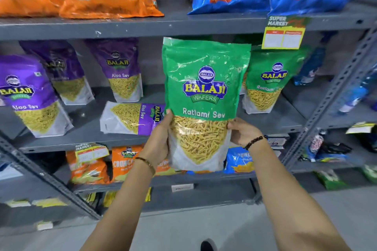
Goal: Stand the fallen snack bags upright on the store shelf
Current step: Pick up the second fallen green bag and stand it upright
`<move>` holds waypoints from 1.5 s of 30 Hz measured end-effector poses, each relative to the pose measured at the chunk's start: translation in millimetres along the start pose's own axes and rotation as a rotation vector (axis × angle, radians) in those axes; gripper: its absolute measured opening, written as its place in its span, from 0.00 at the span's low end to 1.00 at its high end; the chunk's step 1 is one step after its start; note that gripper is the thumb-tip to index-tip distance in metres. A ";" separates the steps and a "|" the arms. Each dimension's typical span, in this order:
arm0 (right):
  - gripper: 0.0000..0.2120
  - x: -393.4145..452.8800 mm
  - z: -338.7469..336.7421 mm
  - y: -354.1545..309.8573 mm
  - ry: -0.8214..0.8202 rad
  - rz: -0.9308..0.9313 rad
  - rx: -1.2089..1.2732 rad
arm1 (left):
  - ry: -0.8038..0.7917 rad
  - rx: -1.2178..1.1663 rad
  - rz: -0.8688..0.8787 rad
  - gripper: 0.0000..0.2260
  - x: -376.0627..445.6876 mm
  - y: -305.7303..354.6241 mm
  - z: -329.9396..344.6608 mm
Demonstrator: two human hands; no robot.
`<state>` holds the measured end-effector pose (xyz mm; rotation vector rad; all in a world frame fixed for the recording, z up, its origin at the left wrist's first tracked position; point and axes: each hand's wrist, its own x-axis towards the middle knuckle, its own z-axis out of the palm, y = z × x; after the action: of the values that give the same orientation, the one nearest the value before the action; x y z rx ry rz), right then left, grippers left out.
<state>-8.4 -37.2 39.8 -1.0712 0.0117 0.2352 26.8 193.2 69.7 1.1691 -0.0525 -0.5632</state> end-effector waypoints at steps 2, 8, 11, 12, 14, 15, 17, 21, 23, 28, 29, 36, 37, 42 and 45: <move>0.27 -8.3 5.6 -6.6 -0.042 -0.029 -0.004 | -0.030 -0.008 0.001 0.16 -2.7 0.7 4.3; 0.27 -5.4 -5.5 -16.2 -0.016 -0.048 0.009 | -0.067 0.004 0.029 0.17 19.6 -4.5 8.0; 0.26 12.9 -22.7 -12.2 0.015 -0.047 0.048 | -0.036 0.002 0.010 0.17 42.2 -8.4 6.6; 0.26 21.8 -30.2 -10.7 0.035 -0.056 0.073 | -0.022 0.010 0.001 0.17 53.2 -11.1 5.7; 0.21 38.6 -39.0 -12.0 0.109 -0.060 0.107 | 0.002 0.042 0.000 0.17 74.5 -12.6 5.2; 0.18 47.5 -42.0 -14.4 0.159 -0.074 0.116 | 0.003 0.053 0.003 0.17 86.3 -12.4 4.8; 0.13 66.3 -49.4 -20.6 0.260 -0.117 0.107 | 0.013 0.093 0.022 0.16 110.6 -8.3 4.8; 0.08 105.5 -68.1 -31.3 0.439 -0.173 0.008 | 0.047 0.239 0.098 0.29 190.8 -15.6 -14.8; 0.09 122.0 -74.0 -37.3 0.497 -0.176 -0.020 | 0.039 0.263 0.094 0.23 220.0 -13.7 -20.1; 0.14 151.7 -79.8 -43.4 0.594 -0.193 -0.010 | 0.081 0.239 0.106 0.11 231.3 3.6 -10.1; 0.15 155.2 -80.3 -42.8 0.607 -0.198 -0.010 | 0.087 0.242 0.108 0.11 236.0 0.8 -10.1; 0.15 157.8 -82.2 -36.5 0.679 -0.199 0.025 | 0.130 0.321 0.144 0.11 241.3 1.8 -7.1; 0.16 157.0 -81.0 -35.1 0.713 -0.180 0.018 | 0.113 0.350 0.149 0.13 239.5 4.4 -7.3; 0.14 156.7 -68.9 -19.5 0.908 -0.070 0.033 | 0.114 0.775 0.180 0.15 234.4 26.0 -40.4; 0.21 154.5 -48.7 -3.8 1.024 -0.024 0.067 | 0.126 1.235 0.168 0.17 227.9 50.7 -82.9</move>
<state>148.1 -52.8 0.7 -1.0260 0.9161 -0.3524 269.8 176.5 24.5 2.3666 -0.4325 -0.2684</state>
